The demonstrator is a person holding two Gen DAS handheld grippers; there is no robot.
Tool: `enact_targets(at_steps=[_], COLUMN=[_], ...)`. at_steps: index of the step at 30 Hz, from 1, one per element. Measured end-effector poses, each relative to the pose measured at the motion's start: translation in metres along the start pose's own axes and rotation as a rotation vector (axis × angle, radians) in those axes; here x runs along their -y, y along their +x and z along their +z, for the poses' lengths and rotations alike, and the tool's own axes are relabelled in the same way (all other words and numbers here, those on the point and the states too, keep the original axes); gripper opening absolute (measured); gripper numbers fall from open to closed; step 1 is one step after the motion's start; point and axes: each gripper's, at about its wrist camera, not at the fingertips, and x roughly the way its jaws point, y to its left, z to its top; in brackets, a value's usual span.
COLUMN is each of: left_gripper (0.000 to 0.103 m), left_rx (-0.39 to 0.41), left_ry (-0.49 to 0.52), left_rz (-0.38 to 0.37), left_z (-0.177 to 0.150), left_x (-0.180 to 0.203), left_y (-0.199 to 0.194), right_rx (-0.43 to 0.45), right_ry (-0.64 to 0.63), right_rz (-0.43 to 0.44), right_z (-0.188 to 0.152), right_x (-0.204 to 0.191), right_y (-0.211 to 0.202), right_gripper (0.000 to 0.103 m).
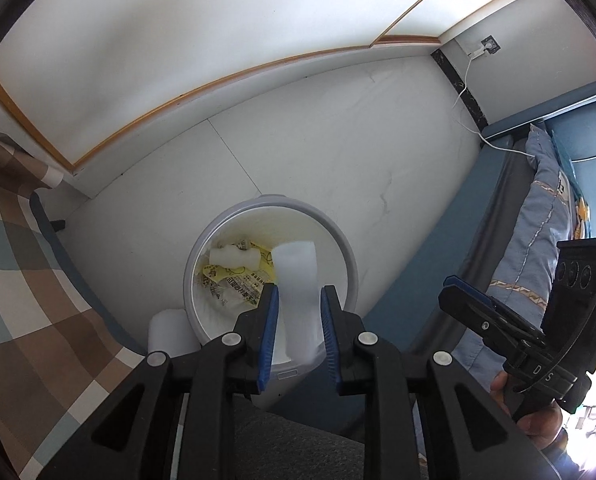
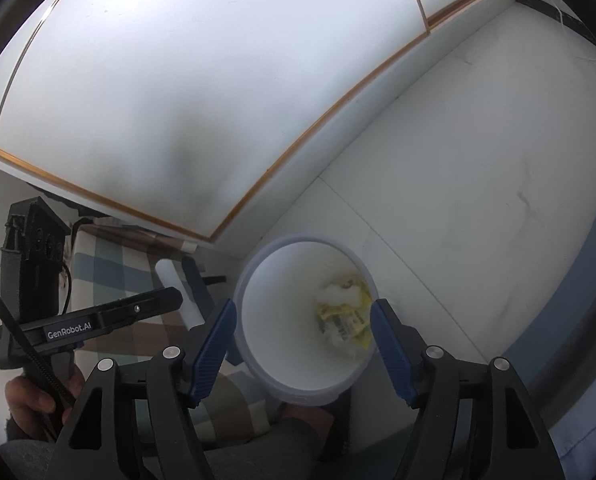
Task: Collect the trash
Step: 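Open the left tool over the white bin to drop the white strip, then move both open tools back over the brown packets on the table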
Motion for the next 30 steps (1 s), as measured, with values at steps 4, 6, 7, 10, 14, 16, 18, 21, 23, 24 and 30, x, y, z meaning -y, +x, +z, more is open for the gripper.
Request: enact_targets(at_steps=[4, 6, 7, 10, 14, 16, 18, 21, 23, 24, 30], left_gripper=[0.032, 0.053, 0.056, 0.059, 0.059, 0.060, 0.061, 0.066, 0.067, 0.068, 0.068], left_rx=[0.017, 0.035, 0.047, 0.056, 0.064, 0.077, 0.091, 0.111, 0.125, 0.133, 0.180], left_ry=[0.003, -0.004, -0.008, -0.014, -0.029, -0.029, -0.029, -0.030, -0.037, -0.041, -0.052], left_rz=[0.009, 0.016, 0.018, 0.022, 0.038, 0.044, 0.048, 0.066, 0.068, 0.072, 0.094], left_z=[-0.001, -0.003, -0.003, -0.005, -0.009, -0.010, -0.013, -0.017, -0.020, -0.020, -0.026], left_x=[0.001, 0.001, 0.001, -0.001, -0.001, -0.001, 0.000, -0.002, -0.004, -0.005, -0.008], left_y=[-0.007, -0.012, -0.015, -0.021, -0.025, -0.028, -0.031, -0.037, -0.042, -0.044, -0.059], right_rx=[-0.001, 0.000, 0.000, 0.003, 0.006, 0.006, 0.008, 0.008, 0.009, 0.009, 0.022], right_ry=[0.009, 0.012, 0.012, 0.012, 0.009, 0.007, 0.004, -0.005, -0.013, -0.015, -0.032], right_rz=[0.000, 0.000, -0.001, -0.003, -0.006, -0.008, -0.003, 0.001, -0.006, -0.006, -0.007], right_z=[0.000, -0.001, -0.001, -0.003, -0.004, -0.005, -0.007, -0.010, -0.011, -0.012, -0.011], right_x=[0.002, 0.002, 0.002, 0.002, -0.001, -0.002, -0.004, -0.008, -0.011, -0.012, -0.020], right_y=[0.000, -0.001, -0.001, -0.003, -0.006, -0.008, -0.010, -0.013, -0.015, -0.017, -0.026], right_gripper=[0.071, 0.072, 0.072, 0.072, 0.073, 0.075, 0.077, 0.080, 0.081, 0.081, 0.083])
